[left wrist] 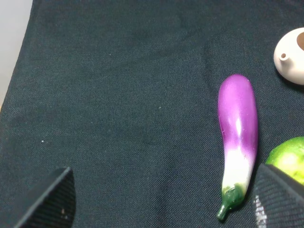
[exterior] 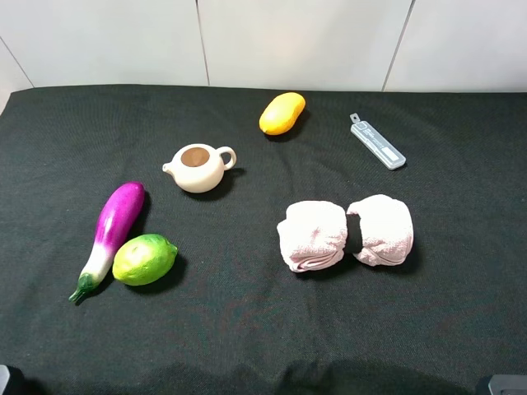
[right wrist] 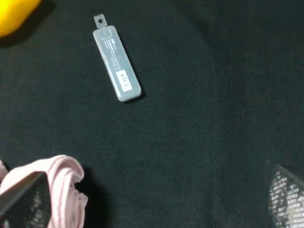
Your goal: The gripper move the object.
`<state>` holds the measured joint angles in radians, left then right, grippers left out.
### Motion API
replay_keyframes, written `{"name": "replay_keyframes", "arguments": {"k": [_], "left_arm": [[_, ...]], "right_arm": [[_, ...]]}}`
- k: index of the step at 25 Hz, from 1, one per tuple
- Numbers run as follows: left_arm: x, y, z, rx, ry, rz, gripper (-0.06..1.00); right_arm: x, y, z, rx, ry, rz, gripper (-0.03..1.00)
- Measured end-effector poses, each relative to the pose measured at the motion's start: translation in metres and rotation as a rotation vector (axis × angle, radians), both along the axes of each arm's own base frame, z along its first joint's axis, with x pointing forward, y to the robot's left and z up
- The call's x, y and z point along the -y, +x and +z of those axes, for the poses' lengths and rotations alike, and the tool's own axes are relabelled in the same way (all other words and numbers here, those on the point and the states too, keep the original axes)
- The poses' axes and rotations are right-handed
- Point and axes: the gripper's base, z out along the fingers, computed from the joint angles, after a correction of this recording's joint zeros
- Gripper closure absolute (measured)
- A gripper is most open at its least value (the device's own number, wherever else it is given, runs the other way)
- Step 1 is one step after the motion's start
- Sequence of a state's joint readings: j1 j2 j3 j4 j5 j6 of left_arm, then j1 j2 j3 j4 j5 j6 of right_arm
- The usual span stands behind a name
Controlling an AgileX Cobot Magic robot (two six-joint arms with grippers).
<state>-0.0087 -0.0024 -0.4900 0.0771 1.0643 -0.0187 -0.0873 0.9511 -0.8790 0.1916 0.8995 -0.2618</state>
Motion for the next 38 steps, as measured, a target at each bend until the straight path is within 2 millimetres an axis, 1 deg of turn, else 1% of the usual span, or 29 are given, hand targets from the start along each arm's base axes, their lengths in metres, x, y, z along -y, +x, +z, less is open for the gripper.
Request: {"name": "replay_keyframes", "arguments": {"k": [3,9,14,19,21,24,28,34,38], "left_arm": [[0.000,0.000,0.000,0.000,0.000,0.000,0.15],[0.000,0.000,0.000,0.000,0.000,0.000,0.15],[0.000,0.000,0.000,-0.001,0.000,0.000,0.15],[0.000,0.000,0.000,-0.001,0.000,0.000,0.15],[0.000,0.000,0.000,-0.001,0.000,0.000,0.15],[0.000,0.000,0.000,-0.001,0.000,0.000,0.15],[0.000,0.000,0.000,-0.001,0.000,0.000,0.15],[0.000,0.000,0.000,-0.001,0.000,0.000,0.15],[0.000,0.000,0.000,-0.001,0.000,0.000,0.15]], "right_arm": [[0.004,0.034,-0.001,-0.083,-0.014,0.008,0.27],[0.010,0.088,-0.005,-0.155,-0.034,0.025,0.27],[0.014,0.125,-0.014,-0.220,-0.045,0.041,0.27],[0.017,0.158,-0.034,-0.300,-0.054,0.071,0.27],[0.016,0.167,-0.044,-0.329,-0.056,0.084,0.27],[0.009,0.179,-0.064,-0.362,-0.067,0.111,0.27],[-0.013,0.193,-0.085,-0.362,-0.081,0.167,0.27],[-0.049,0.206,-0.114,-0.371,-0.104,0.260,0.27],[-0.061,0.214,-0.127,-0.387,-0.114,0.298,0.27]]}}
